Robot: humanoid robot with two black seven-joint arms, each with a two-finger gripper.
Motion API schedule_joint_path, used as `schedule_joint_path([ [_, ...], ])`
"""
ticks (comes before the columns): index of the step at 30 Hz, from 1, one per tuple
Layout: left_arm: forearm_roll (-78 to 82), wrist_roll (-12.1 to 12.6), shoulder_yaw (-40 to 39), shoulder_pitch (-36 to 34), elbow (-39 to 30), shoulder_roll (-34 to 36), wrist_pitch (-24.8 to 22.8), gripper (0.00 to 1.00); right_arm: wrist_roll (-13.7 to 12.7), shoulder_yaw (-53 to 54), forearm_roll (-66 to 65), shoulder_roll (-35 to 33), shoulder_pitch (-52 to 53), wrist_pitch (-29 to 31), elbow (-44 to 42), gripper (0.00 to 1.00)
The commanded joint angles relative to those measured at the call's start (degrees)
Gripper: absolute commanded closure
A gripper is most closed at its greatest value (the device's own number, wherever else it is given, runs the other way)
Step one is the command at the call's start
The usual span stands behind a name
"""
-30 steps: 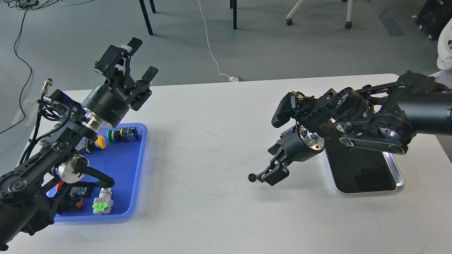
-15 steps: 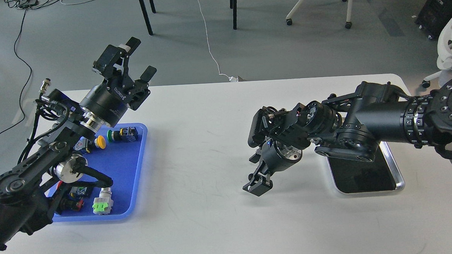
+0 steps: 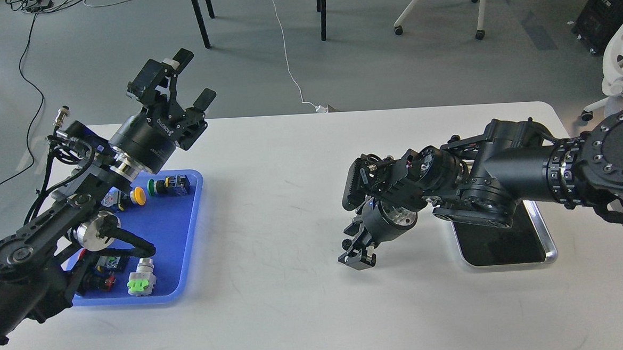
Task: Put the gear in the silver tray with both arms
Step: 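Reach the right gripper to the second gear and grasp it, then carry the gear into the silver tray and open the right gripper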
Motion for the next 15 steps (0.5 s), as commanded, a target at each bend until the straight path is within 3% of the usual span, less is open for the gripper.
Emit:
schedule_joint_path([
  [1, 0.0, 0.0, 0.0, 0.0, 0.0, 0.0, 0.0, 0.03, 0.0, 0.0, 0.0, 0.1, 0.0, -0.4, 0.1, 0.51],
  [5, 0.0, 0.0, 0.0, 0.0, 0.0, 0.0, 0.0, 0.03, 0.0, -0.1, 0.0, 0.2, 0.0, -0.8, 0.1, 0.68],
  [15, -0.1, 0.0, 0.0, 0.0, 0.0, 0.1, 0.0, 0.03, 0.0, -0.2, 0.0, 0.8, 0.4, -0.8, 0.1, 0.82],
])
